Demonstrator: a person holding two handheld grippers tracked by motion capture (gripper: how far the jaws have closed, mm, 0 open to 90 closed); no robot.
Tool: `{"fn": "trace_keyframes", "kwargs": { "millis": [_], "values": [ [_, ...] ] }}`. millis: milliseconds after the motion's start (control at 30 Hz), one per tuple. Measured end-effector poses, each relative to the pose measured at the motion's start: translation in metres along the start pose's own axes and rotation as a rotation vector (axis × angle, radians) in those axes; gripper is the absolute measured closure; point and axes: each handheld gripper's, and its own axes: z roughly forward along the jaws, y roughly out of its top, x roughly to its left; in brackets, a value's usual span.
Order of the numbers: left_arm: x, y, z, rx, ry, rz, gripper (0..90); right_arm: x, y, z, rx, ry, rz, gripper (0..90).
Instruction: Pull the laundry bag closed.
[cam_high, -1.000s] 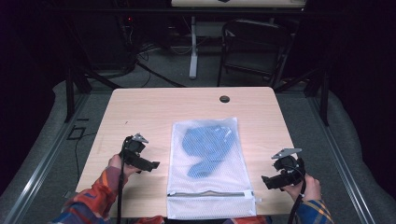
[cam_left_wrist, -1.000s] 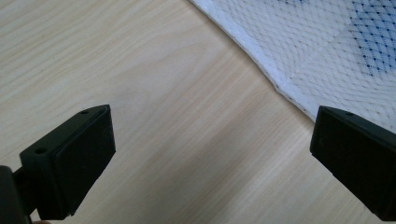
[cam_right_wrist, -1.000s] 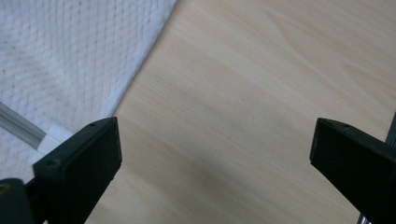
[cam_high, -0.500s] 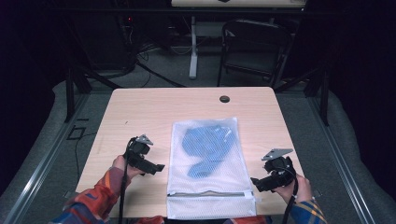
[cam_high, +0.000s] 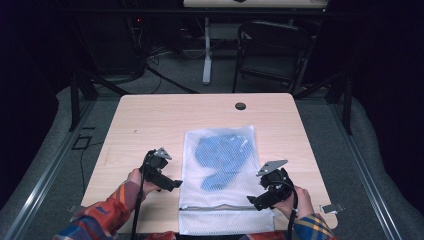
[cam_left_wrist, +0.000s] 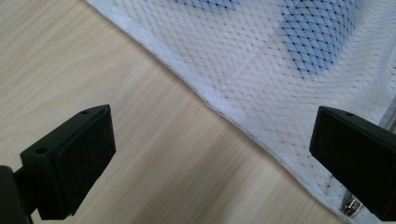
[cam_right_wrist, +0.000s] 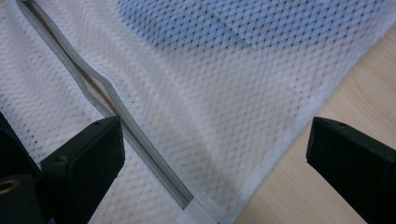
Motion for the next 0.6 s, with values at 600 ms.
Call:
{"fn": "trace_keyframes", "kwargs": {
  "millis": [600],
  "values": [
    [-0.011, 0.005, 0.008, 0.034, -0.057, 0.004, 1.0, 0.039, 0.033, 0.025, -0.021, 0.094, -0.073, 9.5]
  ]
}}
